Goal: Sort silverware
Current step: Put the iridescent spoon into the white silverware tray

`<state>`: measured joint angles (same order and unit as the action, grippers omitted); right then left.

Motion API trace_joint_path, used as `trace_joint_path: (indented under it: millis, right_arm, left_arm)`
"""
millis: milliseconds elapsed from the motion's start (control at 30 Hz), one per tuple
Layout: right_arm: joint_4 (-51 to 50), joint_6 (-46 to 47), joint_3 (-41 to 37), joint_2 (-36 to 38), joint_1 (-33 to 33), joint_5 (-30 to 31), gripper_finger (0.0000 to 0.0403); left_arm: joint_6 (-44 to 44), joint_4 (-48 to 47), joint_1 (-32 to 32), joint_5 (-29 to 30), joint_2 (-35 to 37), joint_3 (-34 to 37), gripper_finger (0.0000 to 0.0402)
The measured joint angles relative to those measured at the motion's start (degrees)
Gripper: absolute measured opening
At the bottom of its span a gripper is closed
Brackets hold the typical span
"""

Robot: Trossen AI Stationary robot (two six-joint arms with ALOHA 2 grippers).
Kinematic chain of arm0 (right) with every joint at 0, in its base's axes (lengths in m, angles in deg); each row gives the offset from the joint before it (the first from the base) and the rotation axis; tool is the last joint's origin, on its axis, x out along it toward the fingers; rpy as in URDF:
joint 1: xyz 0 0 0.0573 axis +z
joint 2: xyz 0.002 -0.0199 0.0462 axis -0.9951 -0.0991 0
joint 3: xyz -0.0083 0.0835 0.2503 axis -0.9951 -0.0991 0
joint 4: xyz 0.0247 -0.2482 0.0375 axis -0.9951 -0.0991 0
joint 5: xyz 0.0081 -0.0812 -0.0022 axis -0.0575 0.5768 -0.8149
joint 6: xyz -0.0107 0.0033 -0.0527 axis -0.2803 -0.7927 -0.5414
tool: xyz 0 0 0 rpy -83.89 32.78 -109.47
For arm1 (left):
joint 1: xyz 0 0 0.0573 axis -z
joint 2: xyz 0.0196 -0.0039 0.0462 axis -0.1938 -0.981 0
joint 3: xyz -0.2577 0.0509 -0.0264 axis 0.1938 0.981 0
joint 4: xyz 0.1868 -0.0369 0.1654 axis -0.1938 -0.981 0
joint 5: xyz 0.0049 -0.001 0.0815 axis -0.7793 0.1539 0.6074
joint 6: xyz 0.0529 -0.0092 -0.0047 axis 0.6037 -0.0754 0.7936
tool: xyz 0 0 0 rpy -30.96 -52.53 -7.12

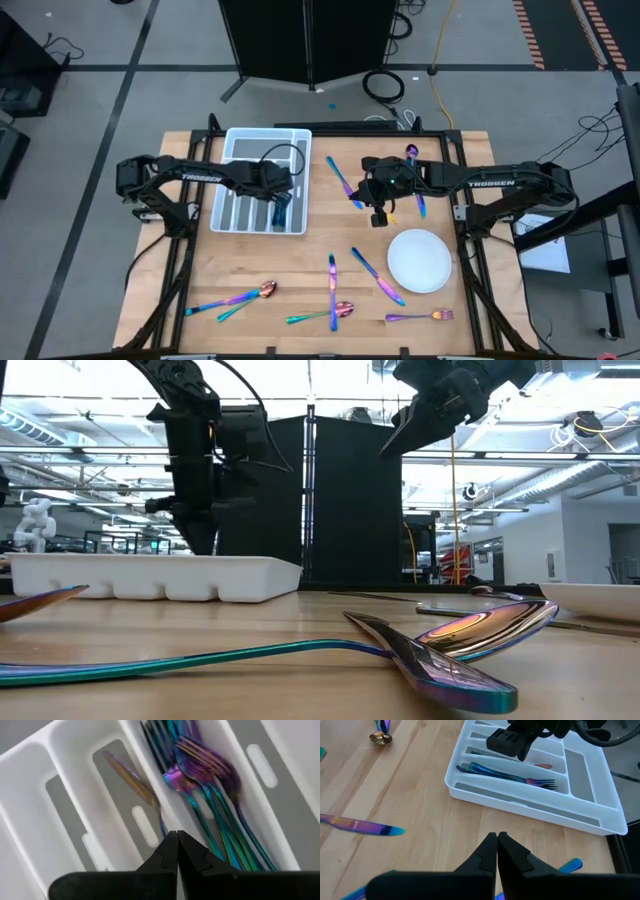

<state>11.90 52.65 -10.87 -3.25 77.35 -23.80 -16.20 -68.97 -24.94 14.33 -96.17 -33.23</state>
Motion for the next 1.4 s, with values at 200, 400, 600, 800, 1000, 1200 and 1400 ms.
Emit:
trace_joint_path:
  millis: [200, 400, 600, 800, 1000, 1200, 1400]
  right_arm:
    - [-0.01, 0.02, 0.0, 0.0, 0.0, -0.05, 0.0]
    - [-0.02, 0.15, 0.0, 0.0, 0.0, -0.13, 0.0]
    - [-0.02, 0.2, 0.0, 0.0, 0.0, -0.16, 0.0]
    - [-0.02, 0.9, 0.0, 0.0, 0.0, -0.21, 0.0]
    - [-0.02, 0.9, 0.0, 0.0, 0.0, -0.22, 0.0]
    - [-0.19, 0.9, 0.0, 0.0, 0.02, -0.22, 0.0]
    - [-0.36, 0.9, 0.0, 0.0, 0.02, -0.21, 0.0]
  left_arm:
    - [1.44, -1.34, 0.03, 0.03, 0.0, -0.47, 0.0001]
    - [3.02, -2.62, 0.02, 2.27, 0.0, -0.47, 0.0001]
    - [9.18, -1.6, -1.36, 7.67, 0.0, -0.47, 0.0001]
    - [16.14, 1.68, -5.83, 6.09, 0.0, -0.47, 0.0002]
    - [19.35, 4.9, -8.52, 1.84, 0.0, -0.45, 0.0002]
    - [20.42, 5.23, -9.57, 1.23, -1.62, -0.41, 0.0002]
    - [20.8, 6.71, -9.59, 1.25, -4.15, -0.43, 0.0002]
